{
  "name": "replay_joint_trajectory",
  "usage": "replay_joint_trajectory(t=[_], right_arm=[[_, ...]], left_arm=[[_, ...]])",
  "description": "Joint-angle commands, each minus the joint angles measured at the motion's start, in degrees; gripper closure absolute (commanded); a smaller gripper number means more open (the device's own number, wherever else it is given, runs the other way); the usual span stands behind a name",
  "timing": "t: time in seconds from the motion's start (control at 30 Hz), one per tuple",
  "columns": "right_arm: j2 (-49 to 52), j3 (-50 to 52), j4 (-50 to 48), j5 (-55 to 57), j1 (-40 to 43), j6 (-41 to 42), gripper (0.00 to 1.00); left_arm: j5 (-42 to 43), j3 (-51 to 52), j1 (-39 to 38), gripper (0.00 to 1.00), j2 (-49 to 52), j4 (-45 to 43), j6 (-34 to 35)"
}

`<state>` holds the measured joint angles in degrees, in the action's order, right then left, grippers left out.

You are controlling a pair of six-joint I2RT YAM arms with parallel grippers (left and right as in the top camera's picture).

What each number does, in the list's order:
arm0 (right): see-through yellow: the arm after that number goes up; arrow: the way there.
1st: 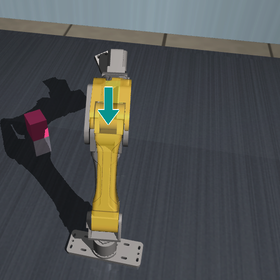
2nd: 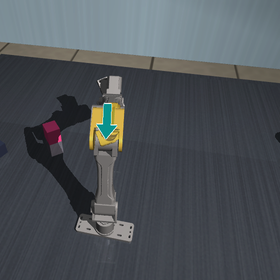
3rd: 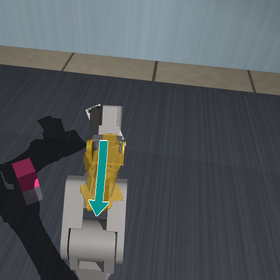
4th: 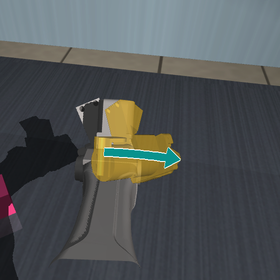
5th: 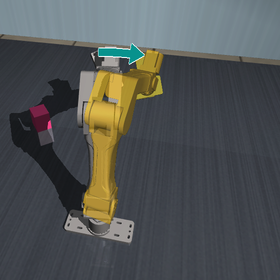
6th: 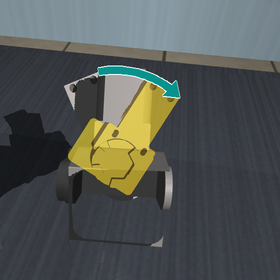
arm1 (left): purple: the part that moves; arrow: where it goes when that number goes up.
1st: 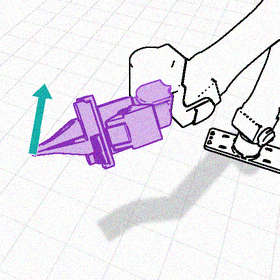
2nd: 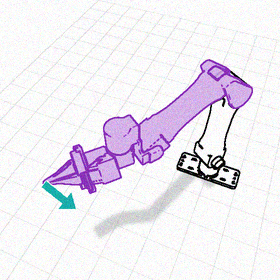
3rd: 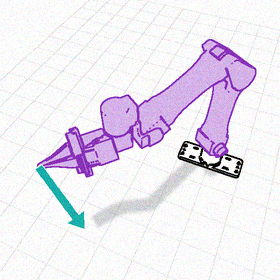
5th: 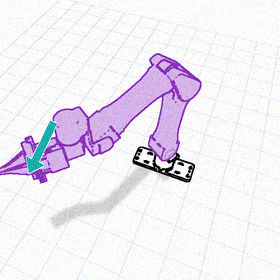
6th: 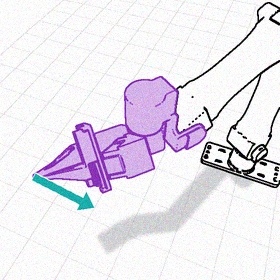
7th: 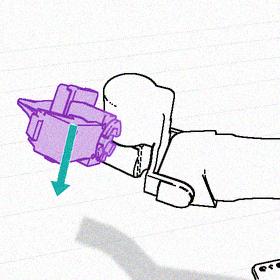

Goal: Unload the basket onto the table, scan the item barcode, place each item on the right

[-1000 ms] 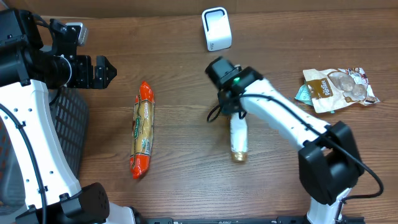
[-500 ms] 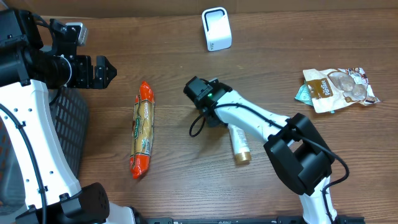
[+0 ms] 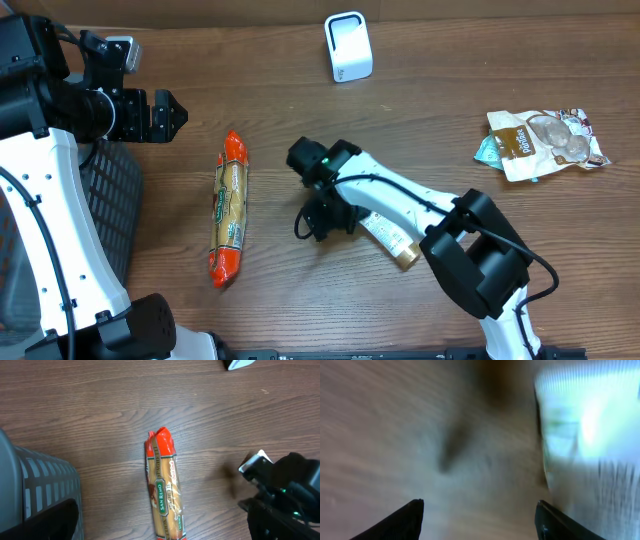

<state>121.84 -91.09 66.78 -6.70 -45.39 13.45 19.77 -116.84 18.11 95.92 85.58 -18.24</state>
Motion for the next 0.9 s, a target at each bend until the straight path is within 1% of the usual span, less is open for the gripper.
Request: replay_joint_trajectory(t=[0.0,0.1,0.2,0.27,0.47,0.87], right_arm=[[-0.66,-1.51,3.85,-4.96,1.53,-0.22,0.28],[-0.66,-1.51,8.17,-4.96,2.08,-0.68,0.27],[-0.66,-1.51,10.47,-4.98,2.08,-2.49,0.26],[-0.66,-1.51,10.8,-4.68,2.08,-3.45,0.26],[-0.66,-1.51,13.46,3.34,3.21,-3.5,0.24],[-0.87,-1.51,14.53,3.65,5.86,-3.48,0.25]], left_arm=[[0.63,-0.26,-0.13,0.0,0.09,-0.13,-1.27],[0.66,-0.26,-0.13,0.01,0.09,-0.13,-1.27],[0.66,-0.26,-0.13,0.0,0.09,-0.13,-1.27],[0.66,-0.26,-0.13,0.0,0.09,-0.13,-1.27],[0.66,-0.26,-0.13,0.01,0.09,-0.13,-1.27],[0.66,-0.26,-0.13,0.01,0.09,-0.13,-1.25]])
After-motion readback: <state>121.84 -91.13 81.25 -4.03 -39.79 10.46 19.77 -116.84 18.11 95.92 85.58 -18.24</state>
